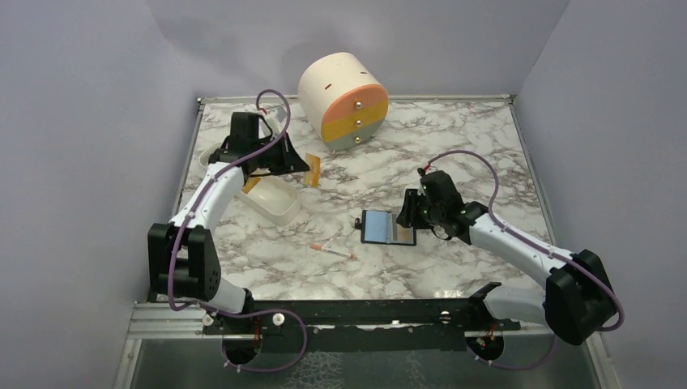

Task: Put the credit cards into the card holder
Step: Insert the credit card into the card holder.

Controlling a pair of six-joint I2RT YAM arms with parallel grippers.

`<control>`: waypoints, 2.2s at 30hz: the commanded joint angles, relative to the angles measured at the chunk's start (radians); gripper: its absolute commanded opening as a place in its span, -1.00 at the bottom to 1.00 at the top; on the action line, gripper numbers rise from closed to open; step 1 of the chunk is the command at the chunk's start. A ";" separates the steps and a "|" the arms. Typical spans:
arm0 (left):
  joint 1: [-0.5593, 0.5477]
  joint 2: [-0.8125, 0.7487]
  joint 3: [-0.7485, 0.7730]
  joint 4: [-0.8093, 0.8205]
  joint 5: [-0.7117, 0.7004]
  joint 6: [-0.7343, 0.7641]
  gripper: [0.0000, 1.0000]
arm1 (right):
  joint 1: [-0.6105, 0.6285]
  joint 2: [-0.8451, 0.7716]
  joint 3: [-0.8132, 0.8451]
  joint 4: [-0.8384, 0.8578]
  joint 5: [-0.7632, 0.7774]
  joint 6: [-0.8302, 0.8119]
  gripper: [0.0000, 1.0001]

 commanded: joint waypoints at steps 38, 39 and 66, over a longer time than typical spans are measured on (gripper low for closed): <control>-0.552 0.210 -0.286 0.640 -0.070 -0.466 -1.00 | -0.003 0.149 -0.081 0.067 -0.005 0.090 -0.39; -0.555 0.212 -0.289 0.644 -0.071 -0.475 -1.00 | -0.003 0.148 -0.082 0.069 -0.008 0.092 -0.40; -0.615 0.225 -0.355 0.594 -0.248 -0.568 -1.00 | -0.003 0.092 -0.155 0.097 -0.034 0.133 -0.41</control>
